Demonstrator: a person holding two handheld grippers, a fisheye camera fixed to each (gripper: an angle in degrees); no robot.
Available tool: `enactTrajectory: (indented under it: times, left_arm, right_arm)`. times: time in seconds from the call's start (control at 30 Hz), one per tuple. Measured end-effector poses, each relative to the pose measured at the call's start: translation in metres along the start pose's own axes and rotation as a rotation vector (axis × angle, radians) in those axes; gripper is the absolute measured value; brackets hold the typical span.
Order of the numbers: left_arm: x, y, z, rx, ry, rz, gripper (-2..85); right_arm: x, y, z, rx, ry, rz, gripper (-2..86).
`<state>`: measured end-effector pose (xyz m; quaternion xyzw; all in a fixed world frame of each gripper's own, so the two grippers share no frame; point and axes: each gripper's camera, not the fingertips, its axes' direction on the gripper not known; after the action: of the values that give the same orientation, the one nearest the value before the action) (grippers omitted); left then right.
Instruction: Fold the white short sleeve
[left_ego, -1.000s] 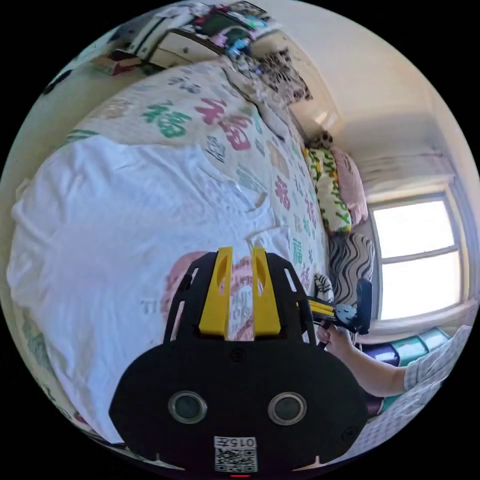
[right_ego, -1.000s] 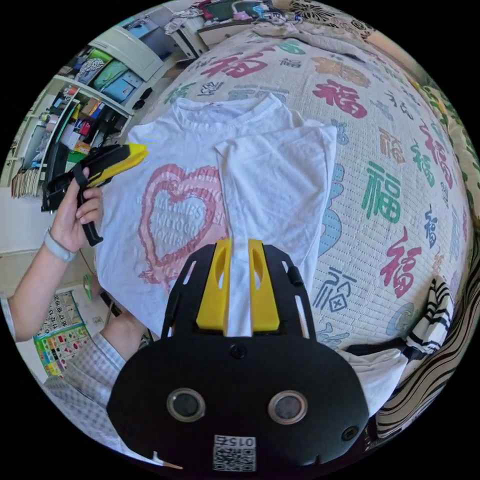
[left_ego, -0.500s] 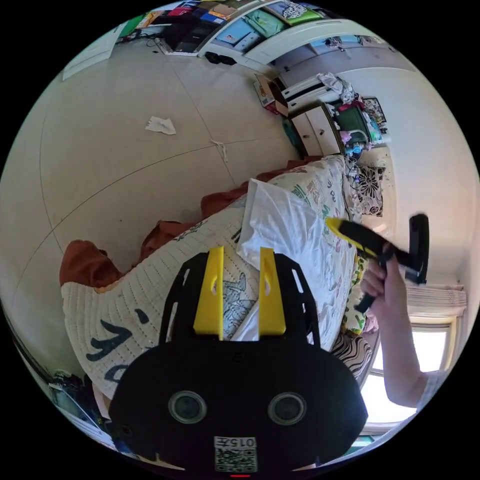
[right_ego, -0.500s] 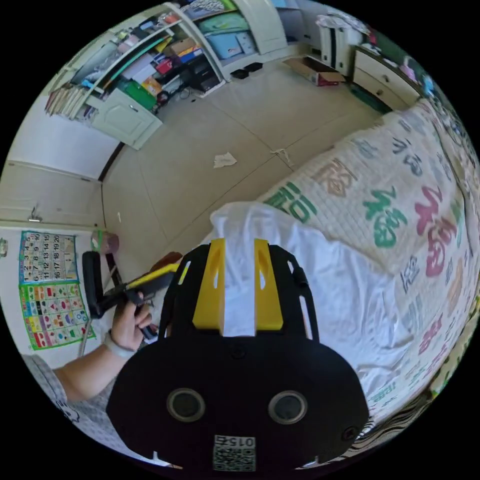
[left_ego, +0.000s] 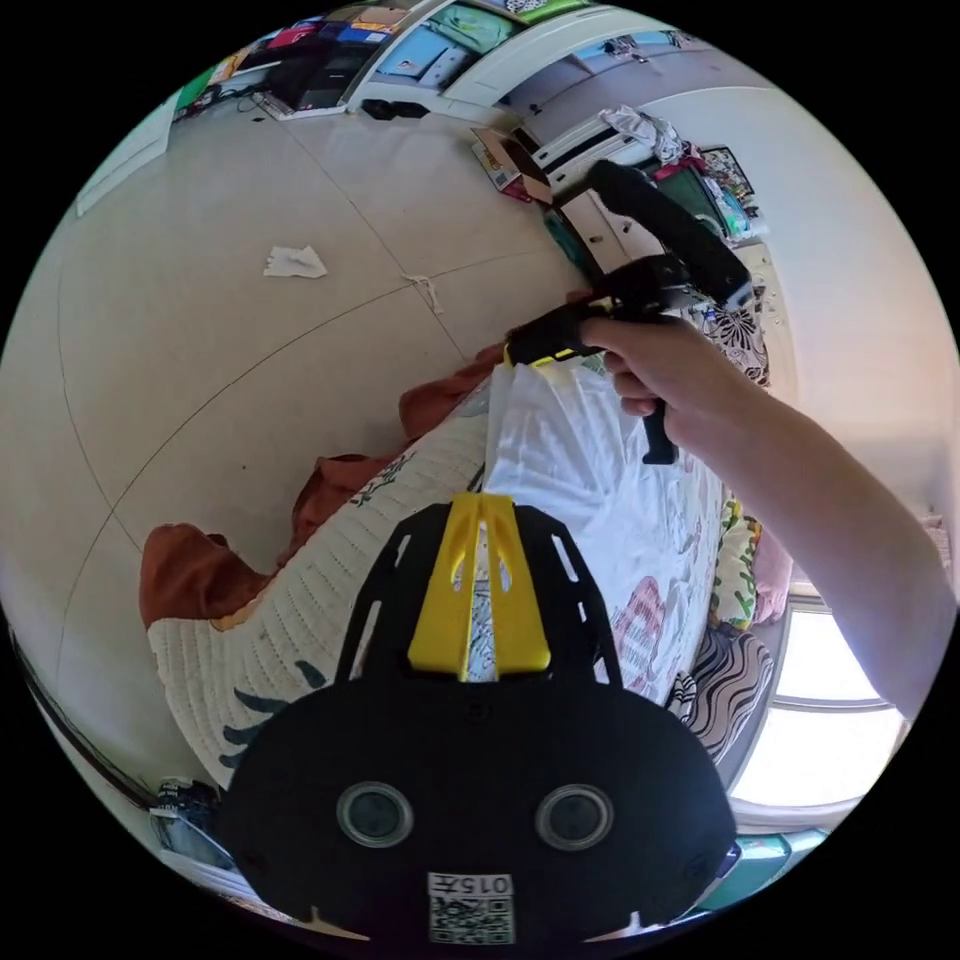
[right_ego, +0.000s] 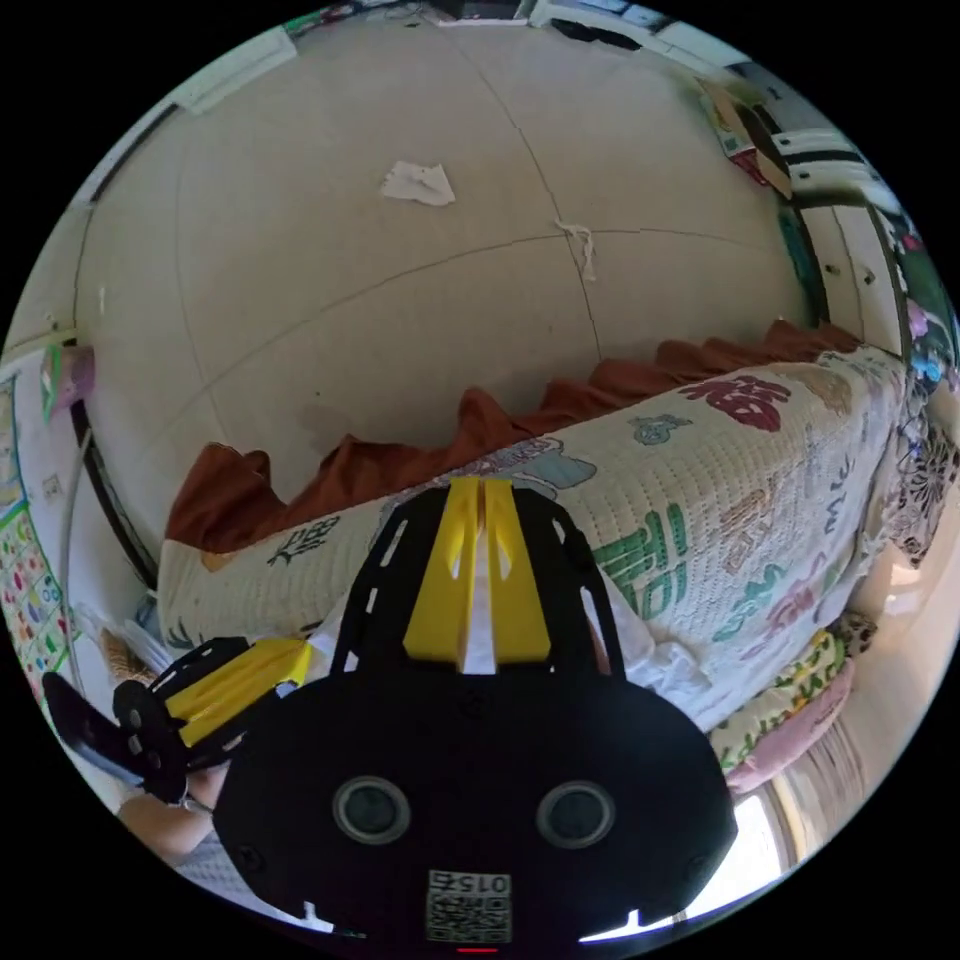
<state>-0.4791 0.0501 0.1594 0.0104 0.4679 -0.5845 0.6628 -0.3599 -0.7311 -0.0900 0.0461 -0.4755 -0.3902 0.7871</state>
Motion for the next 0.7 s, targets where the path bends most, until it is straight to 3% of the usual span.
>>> enactTrajectory:
  times: [0.13,0.33,0.7]
  left_arm:
    - [0.034,0.016,-0.024,0.066,0.005,0.109,-0.7]
    - [0.106,0.06,-0.042,0.128,-0.019,0.307,-0.8]
    - [0.195,0.156,0.063,-0.06,-0.072,0.472,-0.7]
  right_arm:
    - [0.064,0.052,-0.05,0.253,-0.262,0.117,-0.2]
    - [0.148,0.171,-0.077,0.472,-0.384,0.255,-0.3]
    - [0.235,0.306,0.003,0.491,-0.469,0.539,-0.1]
